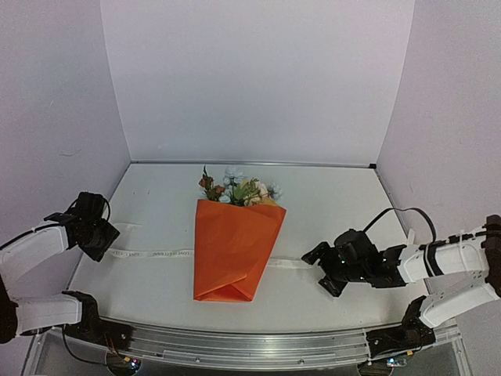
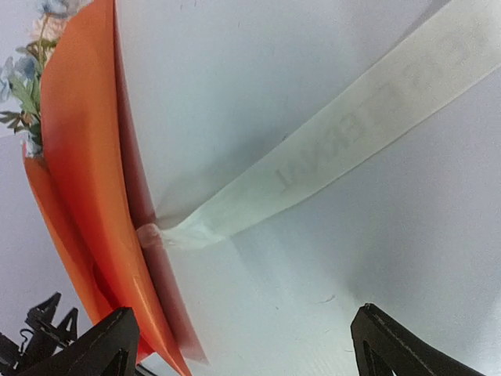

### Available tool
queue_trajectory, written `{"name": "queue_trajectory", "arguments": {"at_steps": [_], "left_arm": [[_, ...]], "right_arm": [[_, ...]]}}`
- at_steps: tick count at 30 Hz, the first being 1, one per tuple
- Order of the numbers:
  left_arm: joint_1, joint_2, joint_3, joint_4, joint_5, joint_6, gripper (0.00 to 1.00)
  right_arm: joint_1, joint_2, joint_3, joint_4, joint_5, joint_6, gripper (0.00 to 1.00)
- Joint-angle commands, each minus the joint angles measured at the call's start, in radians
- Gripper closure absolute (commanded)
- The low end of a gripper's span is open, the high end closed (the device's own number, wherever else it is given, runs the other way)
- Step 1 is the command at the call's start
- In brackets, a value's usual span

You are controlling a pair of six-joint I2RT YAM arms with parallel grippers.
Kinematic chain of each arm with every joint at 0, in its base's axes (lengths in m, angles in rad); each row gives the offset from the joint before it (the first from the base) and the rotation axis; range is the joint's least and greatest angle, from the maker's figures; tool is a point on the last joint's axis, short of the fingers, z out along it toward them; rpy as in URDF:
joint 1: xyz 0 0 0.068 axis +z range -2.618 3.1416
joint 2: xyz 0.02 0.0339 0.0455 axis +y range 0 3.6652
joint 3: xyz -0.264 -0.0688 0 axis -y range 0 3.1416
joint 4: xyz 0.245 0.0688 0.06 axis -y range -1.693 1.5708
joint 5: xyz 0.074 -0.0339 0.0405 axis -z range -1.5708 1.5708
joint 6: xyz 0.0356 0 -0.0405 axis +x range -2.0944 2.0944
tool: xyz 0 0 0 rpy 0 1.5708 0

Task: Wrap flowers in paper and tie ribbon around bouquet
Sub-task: Pick up the ribbon at the center of the board.

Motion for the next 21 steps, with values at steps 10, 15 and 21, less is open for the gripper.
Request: {"name": "queue_trajectory", "arguments": {"at_steps": [10, 15, 21], "left_arm": [[0.167, 0.357, 0.097, 0.071, -0.032, 0.075, 0.42], [0.167, 0.382, 0.107, 0.103, 0.014, 0.066, 0.44], [0.167, 0.25, 0.104, -0.015, 0.001, 0.025, 0.45]], "right_arm": [[-0.201, -0.279, -0.02, -0.31, 0.073, -0.186, 0.03], [-0.237, -0.339, -0.031, -0.37, 0.091, -0.208, 0.03], [-0.251, -0.359, -0.01, -0.433, 0.1, -0.229, 0.03]]}}
